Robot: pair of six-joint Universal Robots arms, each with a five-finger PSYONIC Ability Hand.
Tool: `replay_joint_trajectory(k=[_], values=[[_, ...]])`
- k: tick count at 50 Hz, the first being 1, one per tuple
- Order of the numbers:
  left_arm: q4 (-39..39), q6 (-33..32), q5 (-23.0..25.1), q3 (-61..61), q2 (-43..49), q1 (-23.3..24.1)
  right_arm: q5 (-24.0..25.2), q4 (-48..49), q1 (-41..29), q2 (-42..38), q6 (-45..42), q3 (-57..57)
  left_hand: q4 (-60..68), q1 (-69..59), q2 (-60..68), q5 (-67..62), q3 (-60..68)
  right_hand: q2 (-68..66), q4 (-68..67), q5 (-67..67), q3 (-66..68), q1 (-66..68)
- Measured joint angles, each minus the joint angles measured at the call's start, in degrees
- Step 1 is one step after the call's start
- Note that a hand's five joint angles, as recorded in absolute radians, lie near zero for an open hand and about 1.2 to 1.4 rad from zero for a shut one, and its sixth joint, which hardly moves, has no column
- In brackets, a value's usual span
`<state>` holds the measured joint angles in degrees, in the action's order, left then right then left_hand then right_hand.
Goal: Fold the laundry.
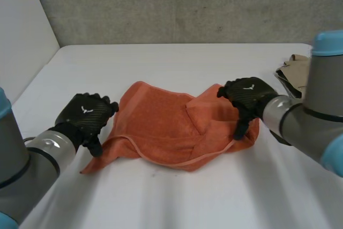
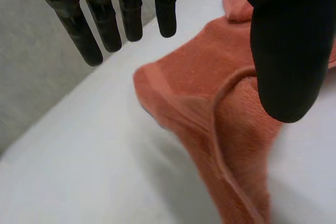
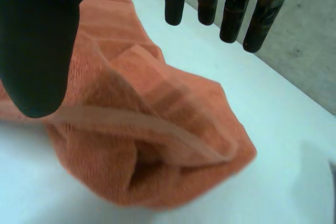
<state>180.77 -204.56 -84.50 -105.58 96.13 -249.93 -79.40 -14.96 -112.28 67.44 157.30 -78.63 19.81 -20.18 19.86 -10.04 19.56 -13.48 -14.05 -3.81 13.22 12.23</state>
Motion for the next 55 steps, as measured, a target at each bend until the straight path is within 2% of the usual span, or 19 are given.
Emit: replay_joint_trajectory(k=[5,11,16,17,18,20,25,33,42,43,45,47,51,55], values=[[-1.9,7.5,4.8,0.1,2.1,-5.1,2.8,0.0,4.0,3.1,-2.5,-4.7,7.5,-7.4,7.3,-7.4,7.6,0.0,0.0,0.0,0.0,0.0],[-2.3,13.1,7.0,2.1,7.8,-7.9,4.9,1.0,8.7,5.5,-4.0,-9.2,11.1,-10.7,10.8,-10.9,11.2,0.0,0.0,0.0,0.0,0.0],[-2.2,14.0,6.9,4.2,11.9,-8.1,6.1,2.7,11.2,6.1,-4.3,-11.3,16.7,-16.9,16.6,-16.2,16.7,-0.1,0.0,0.0,0.1,0.0],[-2.2,14.1,6.8,5.0,13.1,-8.1,6.2,2.8,11.3,6.1,-4.3,-11.4,22.7,-23.7,22.6,-22.1,22.8,-0.1,-0.1,-0.2,0.1,0.1],[-2.2,14.0,6.7,5.5,13.8,-8.0,7.2,3.7,12.5,6.2,-4.7,-12.1,22.7,-23.7,22.6,-22.1,22.8,-0.1,-0.1,-0.2,0.1,0.1],[-2.2,13.9,6.4,6.7,15.4,-7.9,8.4,4.6,13.7,6.1,-5.5,-12.6,35.5,-36.4,35.5,-34.9,35.6,-0.1,-0.1,-0.2,0.1,0.1],[-2.1,13.6,6.1,7.8,16.3,-7.7,11.6,6.2,14.9,5.4,-8.1,-12.9,47.4,-44.4,47.4,-45.3,47.2,-0.2,-0.2,-0.3,0.8,0.2],[-2.0,13.4,6.0,7.7,15.2,-7.3,18.2,13.7,15.1,0.3,-11.7,-11.6,48.7,-44.4,48.4,-45.3,48.5,-6.7,-6.5,-6.4,7.3,5.5],[-2.1,13.3,5.9,6.9,13.1,-7.2,20.5,18.7,14.5,-9.6,-12.3,-5.8,48.7,-44.4,48.5,-45.3,48.5,-19.6,-18.7,-17.8,19.8,16.0],[-2.1,13.3,5.9,7.0,12.9,-7.2,20.5,18.7,14.5,-10.9,-12.6,-4.8,48.7,-44.4,48.6,-45.3,48.5,-29.4,-28.6,-27.5,29.4,24.8],[-2.0,13.2,5.9,7.1,12.8,-7.3,20.5,18.7,14.5,-11.2,-12.7,-4.6,48.7,-44.4,48.6,-45.3,48.5,-30.1,-29.3,-28.2,30.1,25.4],[-2.0,13.1,5.8,7.7,12.1,-7.3,20.3,18.1,14.5,-13.7,-13.7,-1.5,48.7,-44.4,48.6,-45.3,48.5,-51.9,-50.8,-49.8,51.7,43.1],[-1.9,12.9,5.3,9.4,9.8,-7.3,20.1,16.3,14.7,-13.4,-14.1,1.6,48.7,-44.4,48.6,-45.3,48.5,-53.9,-54.0,-52.6,54.4,44.2],[-1.7,12.8,3.4,12.0,5.2,-7.4,20.0,13.2,15.0,-8.8,-13.4,4.3,48.7,-44.4,48.6,-45.3,48.5,-53.9,-54.0,-52.6,54.4,44.2]])
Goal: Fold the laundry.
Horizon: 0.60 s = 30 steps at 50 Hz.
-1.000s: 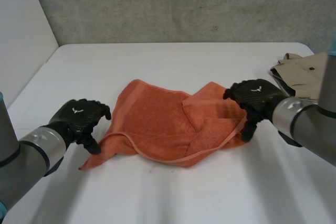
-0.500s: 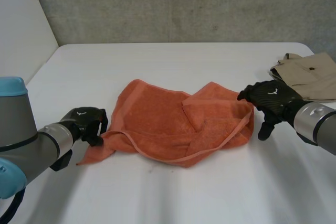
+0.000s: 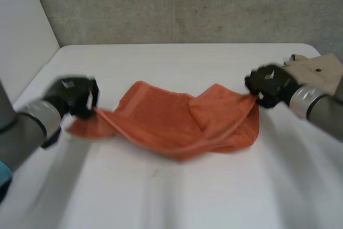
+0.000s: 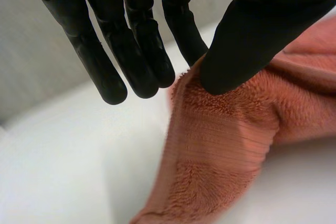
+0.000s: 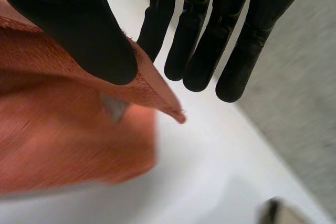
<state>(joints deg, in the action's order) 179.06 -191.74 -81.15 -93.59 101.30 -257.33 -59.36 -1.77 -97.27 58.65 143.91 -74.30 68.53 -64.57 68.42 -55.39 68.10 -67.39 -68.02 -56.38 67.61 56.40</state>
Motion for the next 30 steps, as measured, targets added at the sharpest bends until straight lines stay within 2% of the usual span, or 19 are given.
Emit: replay_joint_trajectory(k=[6,11,17,22,29,30], values=[[0.8,-0.7,-3.6,5.5,-11.9,-0.5,-0.8,-4.4,0.3,12.5,3.7,4.3,0.2,-0.2,0.1,0.0,0.2,0.0,0.0,0.0,0.0,0.0],[2.8,-1.3,-4.5,9.3,-20.9,-0.8,-2.8,-7.0,0.4,22.2,7.1,8.6,0.2,-0.2,0.1,0.0,0.2,0.0,0.0,0.0,0.0,0.0],[4.0,-1.7,-4.3,10.6,-24.9,-0.9,-5.9,-12.5,0.3,28.3,9.4,13.0,0.2,-0.2,0.1,-0.9,0.2,0.0,0.0,0.0,0.0,0.0],[4.1,-2.6,-4.2,9.8,-23.0,-1.0,-8.8,-17.6,-1.0,27.2,9.3,14.5,0.2,-0.2,0.1,-0.9,0.2,0.0,0.0,0.0,0.0,0.0],[4.1,-6.5,-4.3,8.6,-14.8,-0.9,-12.7,-20.5,-4.4,19.4,6.1,14.8,0.2,-0.2,0.1,-0.9,0.2,0.0,0.0,0.0,0.0,0.0],[4.1,-8.3,-4.4,8.5,-11.2,-0.8,-13.9,-20.6,-5.2,16.7,4.9,14.8,0.2,-0.2,0.1,-0.9,0.2,0.0,0.0,0.0,0.0,0.0]])
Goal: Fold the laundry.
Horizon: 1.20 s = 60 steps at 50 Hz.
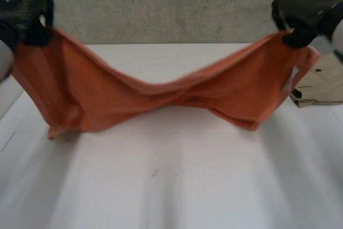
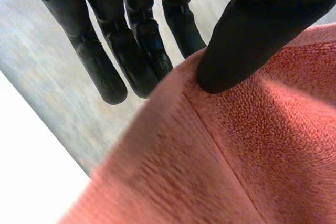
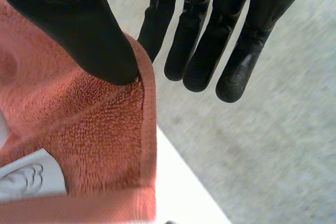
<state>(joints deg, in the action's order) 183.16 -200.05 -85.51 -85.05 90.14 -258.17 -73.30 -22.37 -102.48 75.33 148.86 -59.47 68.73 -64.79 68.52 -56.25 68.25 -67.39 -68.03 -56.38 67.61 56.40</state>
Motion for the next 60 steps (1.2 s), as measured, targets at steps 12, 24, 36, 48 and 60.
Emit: replay_joint_trajectory(k=[12,24,36,48,60], values=[[0.0,-6.1,-0.6,4.9,19.0,0.5,-4.0,0.3,-1.3,-14.3,-0.4,2.7,0.0,0.0,0.0,0.0,0.0,0.0,0.0,0.0,0.0,0.0],[0.0,-5.4,-0.4,2.7,20.2,0.7,-2.0,-0.1,-0.2,-20.2,16.9,2.9,0.0,0.0,0.0,0.0,0.0,32.0,33.1,31.2,-32.6,-25.8],[-0.1,-5.3,0.0,-0.1,17.6,0.0,2.2,-3.1,3.0,-23.8,21.0,3.9,0.0,0.0,0.0,0.0,0.0,44.6,46.2,44.6,-45.4,-36.8],[0.2,-5.4,0.3,-3.1,14.6,-0.3,2.8,-8.2,4.4,-29.5,24.7,11.6,0.0,0.0,0.0,0.0,0.0,45.1,47.0,45.5,-46.0,-37.4],[2.7,-5.9,0.3,-1.0,18.8,-1.4,5.5,-14.8,4.3,-39.3,28.3,23.3,0.0,0.0,0.0,0.0,0.0,5.8,7.7,7.7,-7.4,-3.5]])
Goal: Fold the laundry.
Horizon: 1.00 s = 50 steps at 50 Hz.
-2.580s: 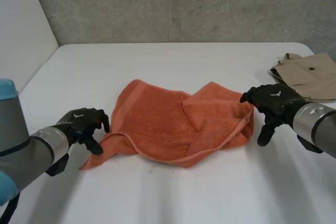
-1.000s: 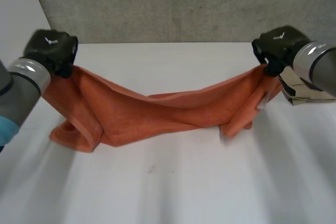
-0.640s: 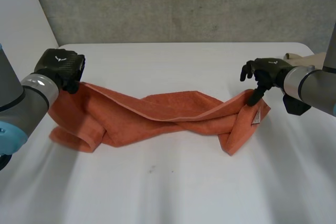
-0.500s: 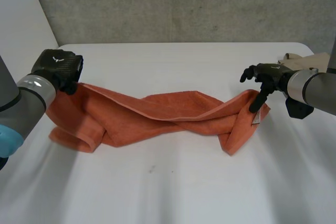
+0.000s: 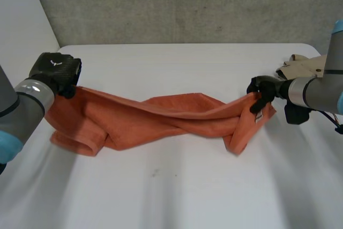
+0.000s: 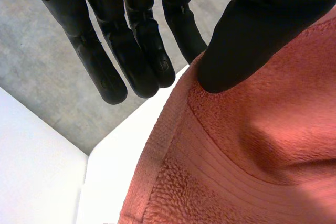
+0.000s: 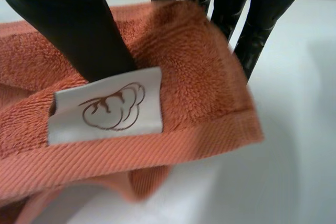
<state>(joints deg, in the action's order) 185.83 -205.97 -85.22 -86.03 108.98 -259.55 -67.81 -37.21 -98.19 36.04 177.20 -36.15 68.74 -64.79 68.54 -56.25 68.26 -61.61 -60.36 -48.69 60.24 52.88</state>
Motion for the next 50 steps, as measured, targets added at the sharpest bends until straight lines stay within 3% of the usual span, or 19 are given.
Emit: replay_joint_trajectory(k=[2,6,8,12,14,15,16,19,23,29,40,50], values=[[0.8,-0.1,0.0,1.6,1.5,-0.1,0.7,-0.6,-0.1,-1.2,0.3,3.6,0.0,0.0,0.0,0.0,0.0,-5.7,-6.7,-6.4,6.7,2.7],[1.7,-0.3,-0.1,4.1,3.4,-0.1,1.0,-0.7,-0.1,-1.7,0.3,6.0,0.0,0.0,0.0,0.0,0.0,-5.8,-7.1,-6.6,7.1,2.7],[3.0,-0.5,-0.2,10.6,5.9,0.0,1.0,1.2,-0.5,-1.8,-0.4,14.3,0.0,0.0,0.1,0.0,0.1,-5.8,-7.6,-6.9,7.4,2.7],[4.2,-0.4,-0.6,17.6,7.1,0.2,-0.4,5.9,-1.2,-0.8,-1.5,22.0,0.0,0.0,0.1,0.0,0.1,-5.8,-7.6,-6.9,7.4,2.7],[7.3,0.2,-1.7,26.2,7.7,0.6,-3.5,14.0,-2.7,1.9,-2.8,27.0,0.0,0.0,0.1,0.0,0.1,-5.8,-7.6,-6.9,7.4,2.7],[7.3,0.2,-1.7,26.2,7.7,0.6,-3.5,14.0,-2.7,1.9,-2.8,27.0,0.0,0.0,0.1,0.0,0.1,-5.8,-7.6,-6.9,7.4,2.7],[11.5,1.2,-3.4,32.4,7.5,0.8,-6.9,22.2,-4.2,5.3,-4.5,27.5,0.0,0.0,0.1,0.0,0.1,-5.8,-7.6,-6.9,7.4,2.7],[16.4,2.6,-5.1,36.3,6.2,0.8,-10.2,31.3,-5.5,10.0,-7.2,24.1,0.0,0.0,0.1,0.0,0.1,-5.8,-7.6,-6.9,7.4,2.7],[21.0,4.3,-6.3,37.3,3.0,0.7,-11.9,39.8,-6.3,15.9,-11.1,15.5,0.0,0.0,0.1,0.0,0.1,-5.8,-7.6,-6.9,7.4,2.7],[21.6,5.4,-6.4,31.4,0.1,0.4,-10.4,43.4,-6.5,20.3,-15.7,4.1,0.0,0.0,0.1,0.0,0.1,-5.8,-7.6,-6.9,7.4,2.7],[20.7,4.8,-1.8,0.2,-2.3,-0.1,-3.6,37.8,-7.6,21.1,-30.1,-19.8,0.0,0.0,0.1,0.0,0.1,-5.8,-7.7,-6.9,7.4,2.7],[19.8,0.4,0.7,-14.6,1.9,0.0,-3.8,37.0,-7.8,19.6,-45.8,-39.0,0.0,0.0,0.1,0.0,0.1,-5.8,-7.7,-6.9,7.4,2.7]])
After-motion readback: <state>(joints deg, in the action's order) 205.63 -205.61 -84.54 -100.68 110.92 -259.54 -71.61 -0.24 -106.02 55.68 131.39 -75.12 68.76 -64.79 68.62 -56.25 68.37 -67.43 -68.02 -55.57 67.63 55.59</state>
